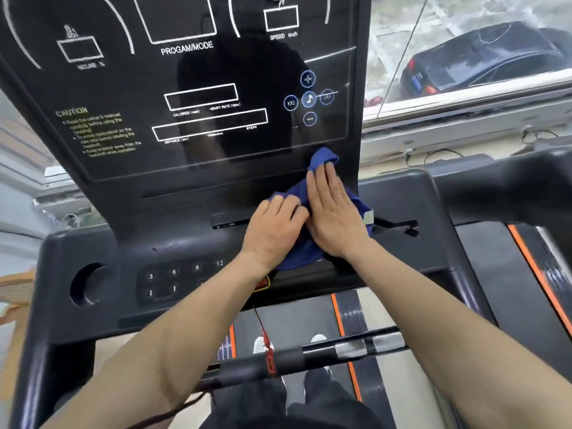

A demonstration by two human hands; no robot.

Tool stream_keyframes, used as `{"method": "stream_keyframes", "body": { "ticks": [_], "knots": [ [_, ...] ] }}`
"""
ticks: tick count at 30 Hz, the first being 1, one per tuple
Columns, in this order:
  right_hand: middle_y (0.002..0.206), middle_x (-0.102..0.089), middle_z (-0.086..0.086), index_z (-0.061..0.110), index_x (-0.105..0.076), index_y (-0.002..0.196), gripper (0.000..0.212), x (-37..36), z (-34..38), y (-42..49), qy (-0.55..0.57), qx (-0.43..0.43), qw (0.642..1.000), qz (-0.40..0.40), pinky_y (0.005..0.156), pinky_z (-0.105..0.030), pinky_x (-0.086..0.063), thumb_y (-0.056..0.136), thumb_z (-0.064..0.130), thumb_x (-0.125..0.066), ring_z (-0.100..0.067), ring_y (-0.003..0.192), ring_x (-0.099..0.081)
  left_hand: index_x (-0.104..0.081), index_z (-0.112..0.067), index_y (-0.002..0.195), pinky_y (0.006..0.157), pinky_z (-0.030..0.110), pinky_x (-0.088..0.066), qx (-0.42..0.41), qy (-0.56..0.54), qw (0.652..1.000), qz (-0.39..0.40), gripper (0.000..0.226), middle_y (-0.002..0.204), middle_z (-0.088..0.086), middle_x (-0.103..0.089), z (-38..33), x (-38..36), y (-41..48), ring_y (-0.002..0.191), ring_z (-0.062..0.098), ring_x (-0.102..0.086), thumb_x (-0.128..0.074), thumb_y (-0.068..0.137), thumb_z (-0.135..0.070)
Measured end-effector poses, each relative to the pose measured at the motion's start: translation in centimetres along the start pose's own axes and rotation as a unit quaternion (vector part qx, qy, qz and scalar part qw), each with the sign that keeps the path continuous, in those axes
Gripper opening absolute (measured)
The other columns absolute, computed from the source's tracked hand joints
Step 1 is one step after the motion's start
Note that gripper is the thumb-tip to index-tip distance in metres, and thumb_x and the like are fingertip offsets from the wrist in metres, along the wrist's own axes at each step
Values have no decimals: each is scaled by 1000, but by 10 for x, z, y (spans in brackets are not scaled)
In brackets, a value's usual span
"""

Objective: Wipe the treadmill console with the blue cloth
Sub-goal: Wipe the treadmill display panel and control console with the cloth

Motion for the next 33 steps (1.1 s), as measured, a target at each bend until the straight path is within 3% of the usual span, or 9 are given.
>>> {"method": "stream_keyframes", "body": {
  "ticks": [4,9,13,16,18,20,24,27,33],
  "knots": [
    [161,-18,-26,-3,-16,154,67,-12,4,-27,-4,17,1000,19,123,-45,-6,102,38,-26,-37,151,-11,-63,-12,84,57,37,-46,62,-11,993,97,3,83,8,-61,-14,-4,-11,75,27,-58,-62,81,-14],
    [163,-14,-16,4,-11,153,62,-17,16,-65,1,30,999,34,124,-46,-14,104,41,-21,-28,152,-6,-61,-14,78,47,33,-41,30,-67,990,118,7,77,4,-62,-33,16,-25,65,23,-60,-61,74,-19],
    [165,-6,-10,9,-11,156,66,-20,26,-58,0,96,993,62,125,-42,-9,103,47,-19,-25,153,-2,-61,-14,81,47,32,-36,-22,-10,989,143,5,78,4,-61,-20,21,-41,64,23,-57,-59,78,-16],
    [165,-2,-9,9,-10,158,68,-15,28,-33,0,105,993,62,125,-42,-4,102,48,-17,-24,153,1,-62,-11,86,50,34,-44,44,30,989,135,8,84,8,-60,-10,18,-38,75,26,-58,-56,81,-13],
    [164,3,-9,9,-6,158,68,-12,22,-26,-3,87,994,63,125,-43,-3,101,47,-14,-23,153,4,-64,-7,92,58,38,-51,98,-6,988,120,16,91,13,-61,-16,13,-33,84,31,-58,-52,83,-12],
    [164,2,-11,9,-2,155,67,-10,9,-31,-8,52,997,63,125,-46,-7,100,47,-11,-25,152,4,-65,-2,105,79,43,-55,134,-75,981,120,29,107,18,-62,-30,4,-29,100,34,-58,-46,88,-14],
    [165,-7,-17,3,-7,157,73,-10,-20,-58,21,-75,995,69,125,-45,-7,99,48,-17,-30,153,-2,-46,2,142,115,49,-36,143,-136,963,183,49,149,23,-44,-57,-17,-20,140,37,-39,-40,99,-21],
    [164,-10,-20,0,-13,156,72,-13,-17,-80,23,-110,993,44,124,-47,-13,99,45,-21,-31,153,-6,-24,-4,155,123,44,-21,112,-122,959,229,59,162,17,-26,-64,-16,-25,151,29,-22,-35,103,-29],
    [165,-4,-15,5,-7,157,68,-18,6,-89,11,-41,998,47,124,-45,-11,103,44,-20,-27,154,-1,-16,-6,157,125,41,-6,66,-73,953,285,66,166,12,-15,-54,1,-57,154,23,-7,-18,102,-43]
  ]
}}
Point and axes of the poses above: each hand's wrist, its own y-axis towards the middle knuckle, its own x-axis out of the back of the hand, z = x × y, the point moved 3 cm from there along y, towards the middle knuckle
